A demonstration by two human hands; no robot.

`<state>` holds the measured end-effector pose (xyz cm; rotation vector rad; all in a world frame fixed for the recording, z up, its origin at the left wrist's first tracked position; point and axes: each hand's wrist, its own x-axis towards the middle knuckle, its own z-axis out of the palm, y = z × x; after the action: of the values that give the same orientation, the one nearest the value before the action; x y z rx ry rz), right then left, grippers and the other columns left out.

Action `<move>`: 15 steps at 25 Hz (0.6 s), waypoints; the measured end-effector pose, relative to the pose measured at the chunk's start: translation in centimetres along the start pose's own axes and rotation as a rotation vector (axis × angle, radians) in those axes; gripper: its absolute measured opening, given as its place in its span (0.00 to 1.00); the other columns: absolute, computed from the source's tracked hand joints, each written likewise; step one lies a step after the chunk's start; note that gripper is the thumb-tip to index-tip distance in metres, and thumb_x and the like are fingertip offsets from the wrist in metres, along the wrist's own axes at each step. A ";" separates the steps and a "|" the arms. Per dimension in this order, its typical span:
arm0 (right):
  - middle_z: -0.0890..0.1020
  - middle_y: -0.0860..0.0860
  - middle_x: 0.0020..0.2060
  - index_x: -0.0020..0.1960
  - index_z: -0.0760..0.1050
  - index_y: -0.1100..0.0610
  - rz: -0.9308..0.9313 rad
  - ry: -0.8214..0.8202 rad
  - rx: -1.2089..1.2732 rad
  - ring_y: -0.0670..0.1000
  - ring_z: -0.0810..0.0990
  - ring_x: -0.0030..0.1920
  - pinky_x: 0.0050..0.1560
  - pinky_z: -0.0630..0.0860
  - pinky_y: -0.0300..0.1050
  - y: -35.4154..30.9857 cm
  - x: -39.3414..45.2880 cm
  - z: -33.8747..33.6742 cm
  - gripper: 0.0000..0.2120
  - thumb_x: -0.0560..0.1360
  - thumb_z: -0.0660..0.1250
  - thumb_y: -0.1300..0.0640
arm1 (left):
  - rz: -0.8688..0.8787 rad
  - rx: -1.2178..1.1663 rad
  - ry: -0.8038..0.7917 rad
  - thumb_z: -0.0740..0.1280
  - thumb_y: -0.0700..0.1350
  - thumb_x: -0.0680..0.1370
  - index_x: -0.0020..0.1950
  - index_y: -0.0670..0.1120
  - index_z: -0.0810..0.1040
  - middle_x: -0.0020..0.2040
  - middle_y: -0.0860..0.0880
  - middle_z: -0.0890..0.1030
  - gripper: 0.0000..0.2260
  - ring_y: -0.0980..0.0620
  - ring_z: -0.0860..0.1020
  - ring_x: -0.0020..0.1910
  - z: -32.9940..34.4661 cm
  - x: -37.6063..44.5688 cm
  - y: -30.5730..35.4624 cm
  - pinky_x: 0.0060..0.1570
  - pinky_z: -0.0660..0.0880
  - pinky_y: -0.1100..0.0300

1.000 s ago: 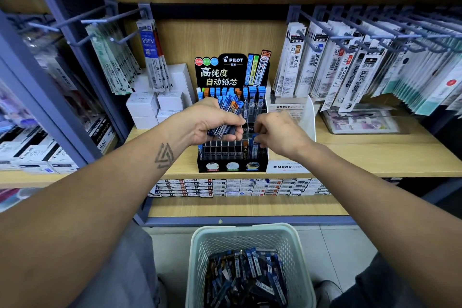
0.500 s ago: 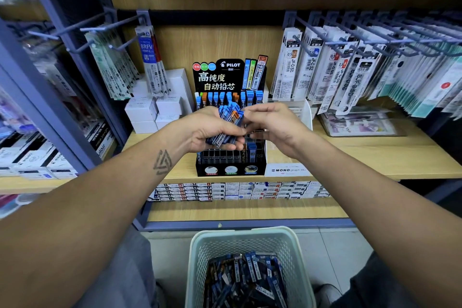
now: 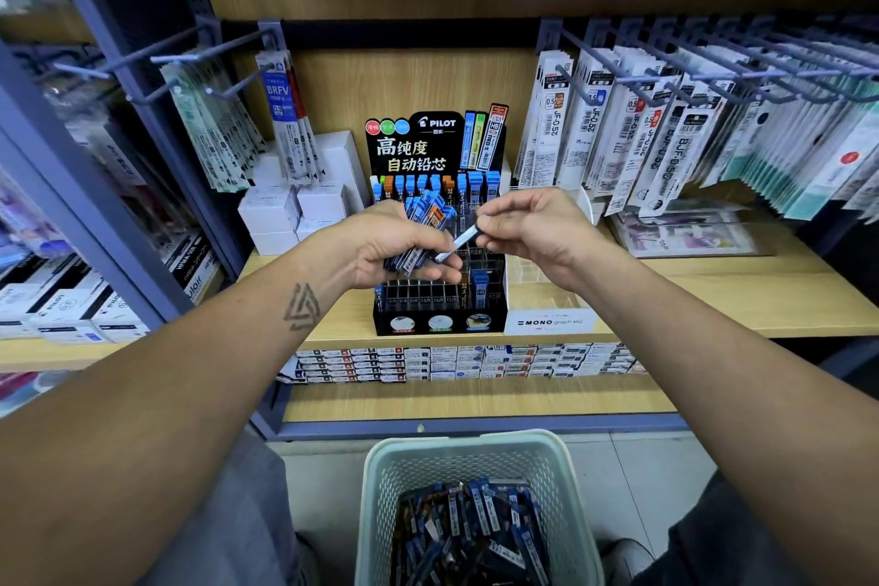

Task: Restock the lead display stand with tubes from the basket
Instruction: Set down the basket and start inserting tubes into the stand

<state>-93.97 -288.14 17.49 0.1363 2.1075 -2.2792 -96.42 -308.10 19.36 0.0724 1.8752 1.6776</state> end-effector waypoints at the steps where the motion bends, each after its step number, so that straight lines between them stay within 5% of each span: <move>1: 0.85 0.58 0.37 0.50 0.81 0.64 -0.006 -0.005 -0.001 0.53 0.86 0.37 0.41 0.83 0.40 0.1 0.0 -0.1 0.08 0.74 0.70 0.73 | -0.005 0.002 0.012 0.70 0.32 0.77 0.58 0.28 0.75 0.44 0.32 0.84 0.12 0.40 0.86 0.40 0.0 0.1 0.0 0.26 0.79 0.62; 5: 0.85 0.59 0.38 0.54 0.81 0.66 -0.046 -0.053 -0.004 0.54 0.86 0.41 0.44 0.83 0.41 0.1 0.0 -0.4 0.11 0.74 0.69 0.74 | -0.021 0.038 0.067 0.69 0.32 0.77 0.56 0.28 0.77 0.43 0.33 0.84 0.10 0.43 0.85 0.35 -0.3 0.3 0.2 0.25 0.78 0.65; 10: 0.84 0.58 0.36 0.48 0.82 0.66 -0.118 -0.079 -0.144 0.52 0.84 0.38 0.41 0.83 0.41 -0.2 0.0 0.1 0.05 0.73 0.73 0.68 | -0.048 0.081 0.059 0.71 0.33 0.76 0.54 0.29 0.77 0.47 0.30 0.83 0.09 0.43 0.84 0.33 -0.6 0.1 0.1 0.22 0.77 0.64; 15: 0.84 0.59 0.33 0.47 0.81 0.67 -0.145 -0.097 -0.264 0.53 0.85 0.35 0.38 0.83 0.41 -0.2 0.1 1.4 0.04 0.72 0.73 0.70 | -0.007 0.074 0.201 0.75 0.39 0.75 0.45 0.39 0.79 0.33 0.43 0.81 0.06 0.52 0.78 0.26 -2.2 0.4 0.7 0.22 0.74 0.65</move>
<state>-94.10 -289.52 17.80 -0.1360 2.4105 -2.0032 -98.01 -309.75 19.89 -0.0751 2.0829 1.6628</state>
